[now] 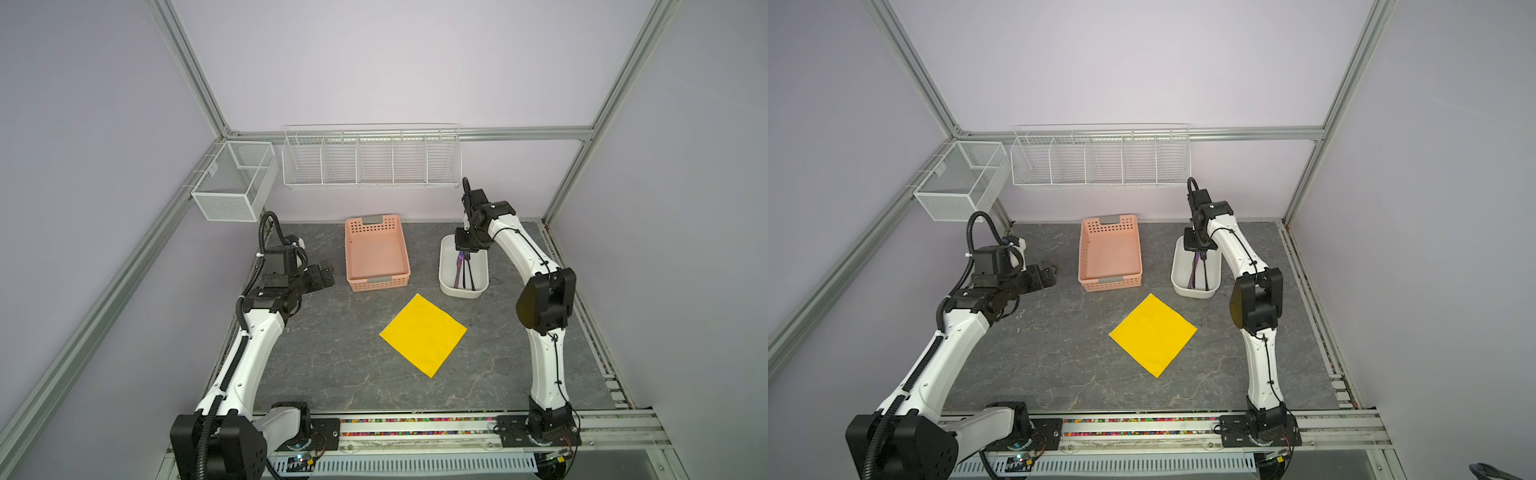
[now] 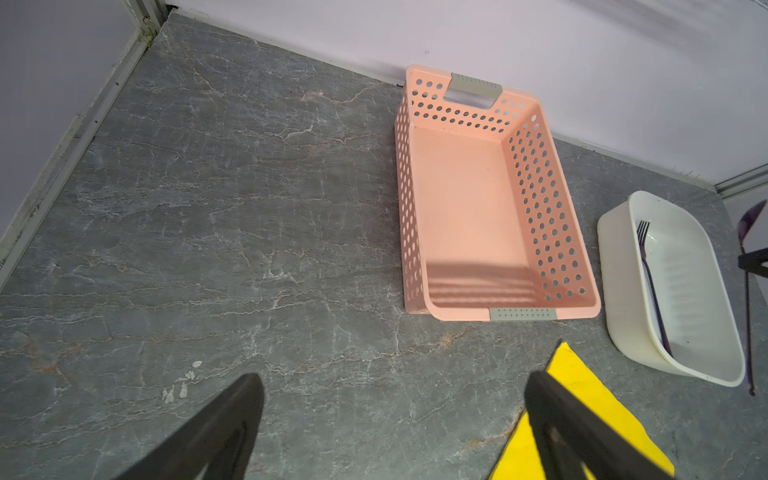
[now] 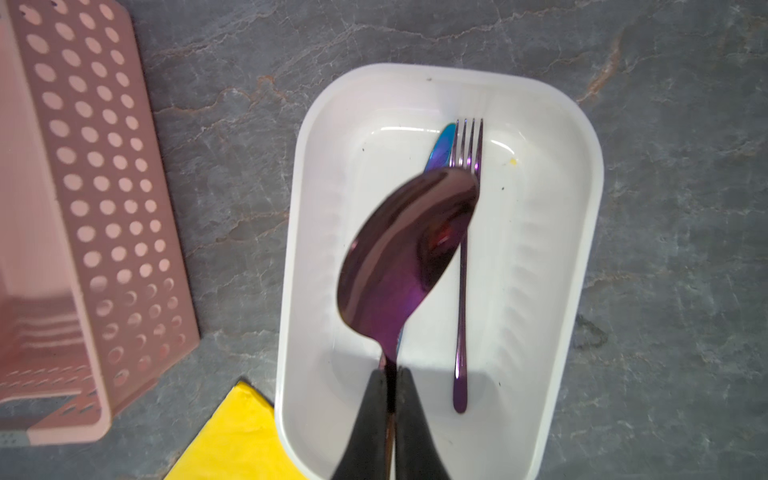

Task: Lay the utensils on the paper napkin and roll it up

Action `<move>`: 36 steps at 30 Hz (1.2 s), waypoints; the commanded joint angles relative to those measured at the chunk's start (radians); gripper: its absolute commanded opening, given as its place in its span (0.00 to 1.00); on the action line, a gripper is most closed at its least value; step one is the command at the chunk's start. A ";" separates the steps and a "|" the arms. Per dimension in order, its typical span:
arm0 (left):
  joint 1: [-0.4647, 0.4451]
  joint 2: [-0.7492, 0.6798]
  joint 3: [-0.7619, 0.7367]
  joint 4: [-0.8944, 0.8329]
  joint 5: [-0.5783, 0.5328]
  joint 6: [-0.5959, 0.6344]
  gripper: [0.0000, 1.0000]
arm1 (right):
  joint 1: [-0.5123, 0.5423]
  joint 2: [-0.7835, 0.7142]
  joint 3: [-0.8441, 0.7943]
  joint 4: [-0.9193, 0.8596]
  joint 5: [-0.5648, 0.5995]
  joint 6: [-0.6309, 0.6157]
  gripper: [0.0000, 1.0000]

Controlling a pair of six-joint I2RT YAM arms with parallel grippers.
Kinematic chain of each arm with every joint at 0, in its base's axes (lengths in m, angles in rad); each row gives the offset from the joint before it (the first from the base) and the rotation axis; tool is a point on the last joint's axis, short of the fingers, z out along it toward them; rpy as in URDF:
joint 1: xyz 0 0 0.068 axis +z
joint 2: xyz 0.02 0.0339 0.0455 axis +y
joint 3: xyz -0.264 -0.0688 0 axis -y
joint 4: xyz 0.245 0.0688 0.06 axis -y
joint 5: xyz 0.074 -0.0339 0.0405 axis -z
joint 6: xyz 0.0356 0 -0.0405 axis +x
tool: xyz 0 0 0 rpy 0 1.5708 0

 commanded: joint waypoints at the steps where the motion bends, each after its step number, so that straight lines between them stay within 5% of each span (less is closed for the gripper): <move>1: 0.008 -0.022 -0.010 -0.008 0.009 -0.005 0.98 | 0.028 -0.099 -0.085 -0.002 0.004 0.025 0.07; 19: 0.008 -0.064 -0.025 0.009 0.044 -0.022 0.98 | 0.279 -0.484 -0.625 0.044 0.040 0.220 0.06; 28: 0.008 -0.079 -0.031 0.018 0.074 -0.032 0.97 | 0.464 -0.406 -0.690 0.081 0.134 0.395 0.07; 36: 0.008 -0.087 -0.034 0.024 0.092 -0.038 0.97 | 0.525 -0.260 -0.614 0.124 0.170 0.464 0.07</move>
